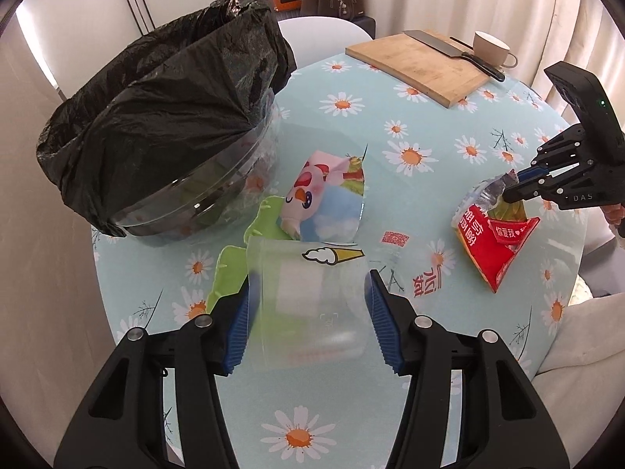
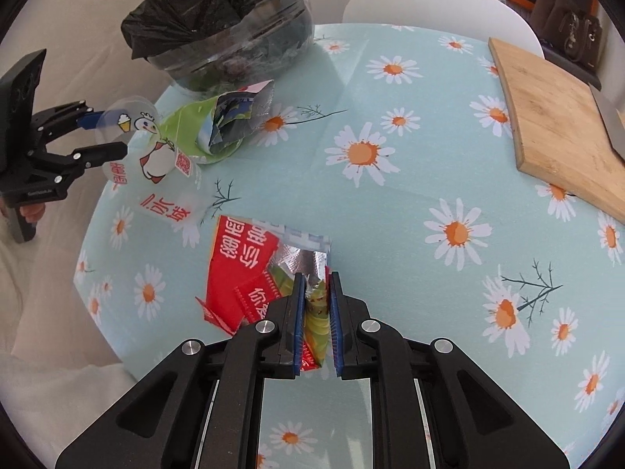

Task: Collect trash
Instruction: 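Lift the red wrapper and clear cup over the bin and open both grippers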

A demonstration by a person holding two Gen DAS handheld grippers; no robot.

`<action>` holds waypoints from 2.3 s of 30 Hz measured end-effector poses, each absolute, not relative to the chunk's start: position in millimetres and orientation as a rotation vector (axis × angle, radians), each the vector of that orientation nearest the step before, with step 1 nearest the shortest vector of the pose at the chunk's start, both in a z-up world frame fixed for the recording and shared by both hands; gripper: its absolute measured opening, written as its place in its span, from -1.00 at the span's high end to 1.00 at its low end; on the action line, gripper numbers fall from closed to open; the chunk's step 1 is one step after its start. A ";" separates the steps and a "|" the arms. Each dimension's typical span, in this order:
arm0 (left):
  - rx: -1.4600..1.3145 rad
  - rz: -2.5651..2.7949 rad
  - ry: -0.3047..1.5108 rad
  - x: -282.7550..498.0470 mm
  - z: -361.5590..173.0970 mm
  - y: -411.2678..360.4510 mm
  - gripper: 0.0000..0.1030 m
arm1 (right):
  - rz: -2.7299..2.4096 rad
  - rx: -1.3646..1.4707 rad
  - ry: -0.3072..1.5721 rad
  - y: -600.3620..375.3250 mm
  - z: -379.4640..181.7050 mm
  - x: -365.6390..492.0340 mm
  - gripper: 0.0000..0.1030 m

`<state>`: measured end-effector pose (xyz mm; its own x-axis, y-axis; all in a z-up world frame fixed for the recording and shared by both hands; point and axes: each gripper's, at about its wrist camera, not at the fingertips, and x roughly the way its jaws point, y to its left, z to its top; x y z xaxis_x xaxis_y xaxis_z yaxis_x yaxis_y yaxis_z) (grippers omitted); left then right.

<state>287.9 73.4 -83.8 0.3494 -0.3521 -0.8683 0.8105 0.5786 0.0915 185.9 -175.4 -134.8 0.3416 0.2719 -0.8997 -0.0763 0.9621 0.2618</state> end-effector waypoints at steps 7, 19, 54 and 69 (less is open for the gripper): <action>0.523 -0.674 0.910 273.2 -65.4 85.2 -0.07 | 0.288 0.166 1.149 -191.1 -120.7 185.0 0.79; 0.391 -0.495 0.868 223.2 -51.0 85.8 -0.07 | 0.386 0.052 1.066 -211.3 -86.9 182.9 0.79; 0.276 -0.403 0.649 237.9 30.7 51.2 -0.07 | 0.357 -0.036 0.842 -211.2 32.7 234.5 0.79; 0.248 -0.533 0.538 304.2 70.8 73.3 -0.07 | 0.267 -0.082 0.733 -148.9 96.7 297.7 0.79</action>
<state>304.2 73.3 70.8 0.7281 -0.4156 -0.5452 0.5420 0.8359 0.0866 297.7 -148.9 96.7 0.7114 0.2115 -0.6702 -0.2688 0.9630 0.0187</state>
